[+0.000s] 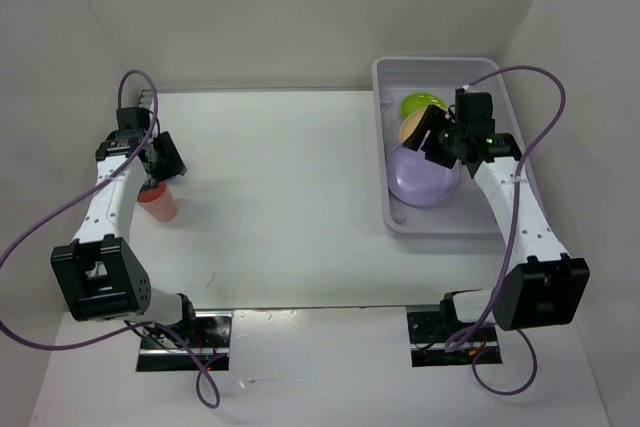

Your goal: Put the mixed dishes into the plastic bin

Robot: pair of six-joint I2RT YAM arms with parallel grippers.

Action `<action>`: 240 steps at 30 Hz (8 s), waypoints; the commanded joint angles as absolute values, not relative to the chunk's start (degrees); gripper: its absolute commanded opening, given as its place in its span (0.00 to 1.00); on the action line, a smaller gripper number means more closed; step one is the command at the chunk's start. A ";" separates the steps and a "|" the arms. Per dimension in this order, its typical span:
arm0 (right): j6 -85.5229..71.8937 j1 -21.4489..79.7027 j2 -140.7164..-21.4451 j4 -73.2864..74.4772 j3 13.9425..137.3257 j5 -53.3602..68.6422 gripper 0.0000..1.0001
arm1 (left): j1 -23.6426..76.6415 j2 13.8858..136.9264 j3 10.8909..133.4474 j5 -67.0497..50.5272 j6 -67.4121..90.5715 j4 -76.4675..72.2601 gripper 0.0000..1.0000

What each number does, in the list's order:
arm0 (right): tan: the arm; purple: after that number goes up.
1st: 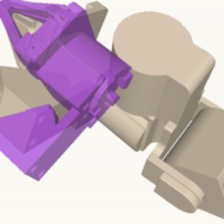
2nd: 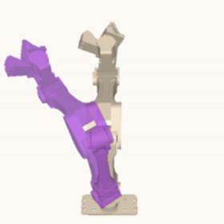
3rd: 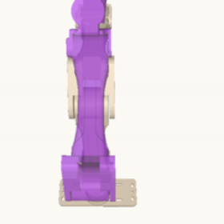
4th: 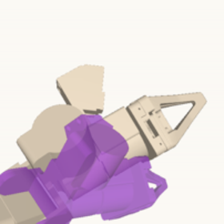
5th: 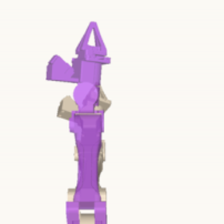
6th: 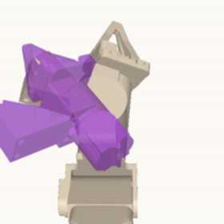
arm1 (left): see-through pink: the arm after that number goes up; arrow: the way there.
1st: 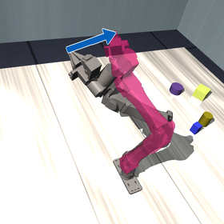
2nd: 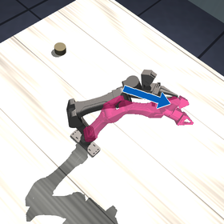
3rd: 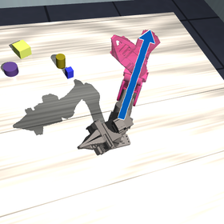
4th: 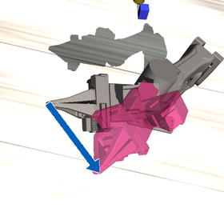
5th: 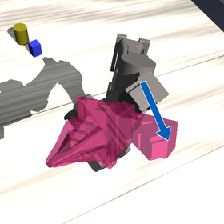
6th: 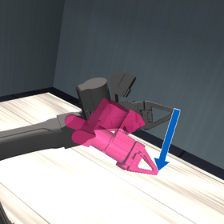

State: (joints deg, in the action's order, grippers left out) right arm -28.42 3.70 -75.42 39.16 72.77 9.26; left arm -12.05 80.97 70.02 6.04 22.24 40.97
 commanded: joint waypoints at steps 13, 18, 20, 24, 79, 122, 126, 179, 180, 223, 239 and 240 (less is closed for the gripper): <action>-27.60 9.49 -77.34 36.56 76.46 11.07 0.73 | -10.73 87.89 67.68 10.11 21.09 41.13 0.47; -27.60 9.49 -77.34 36.56 76.46 10.55 0.73 | -9.50 85.08 67.15 10.11 21.09 41.13 0.07; -27.60 9.49 -77.34 36.56 76.46 9.94 0.73 | -7.66 83.07 67.15 10.11 21.70 43.05 0.00; -29.52 9.49 -74.29 35.78 76.99 8.17 0.73 | -0.20 79.11 72.32 6.87 24.69 47.98 0.00; -44.84 8.44 -42.09 13.26 83.84 9.15 0.85 | 58.01 149.17 171.38 -6.77 19.42 62.23 0.92; -35.24 27.95 -87.01 17.05 102.05 11.16 0.85 | -7.56 95.79 103.18 11.60 12.57 51.86 0.09; -34.72 27.95 -85.43 15.64 95.64 10.55 0.85 | -9.49 97.56 101.95 14.15 13.09 49.67 0.11; -32.43 27.95 -86.48 15.64 91.41 11.78 0.85 | -22.50 111.45 98.44 9.77 14.15 43.77 0.00; -32.43 27.95 -86.48 16.17 91.41 11.78 0.85 | -22.50 110.66 98.44 9.23 14.15 43.77 0.00; -35.16 41.04 -86.31 32.69 85.17 -18.89 0.56 | 34.36 116.19 125.68 9.58 22.85 52.91 0.00; -37.88 41.04 -93.42 30.86 87.45 -26.81 0.47 | 34.89 111.36 122.08 11.16 23.38 53.00 0.00; -37.88 41.04 -93.95 30.85 87.45 -26.81 0.45 | 34.89 111.36 121.47 11.16 23.38 53.00 0.00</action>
State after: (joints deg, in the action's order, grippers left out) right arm -36.40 40.53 -92.42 32.18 85.32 -24.27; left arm 34.65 116.01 121.97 10.68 22.70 54.04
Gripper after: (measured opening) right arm 0.464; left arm 0.025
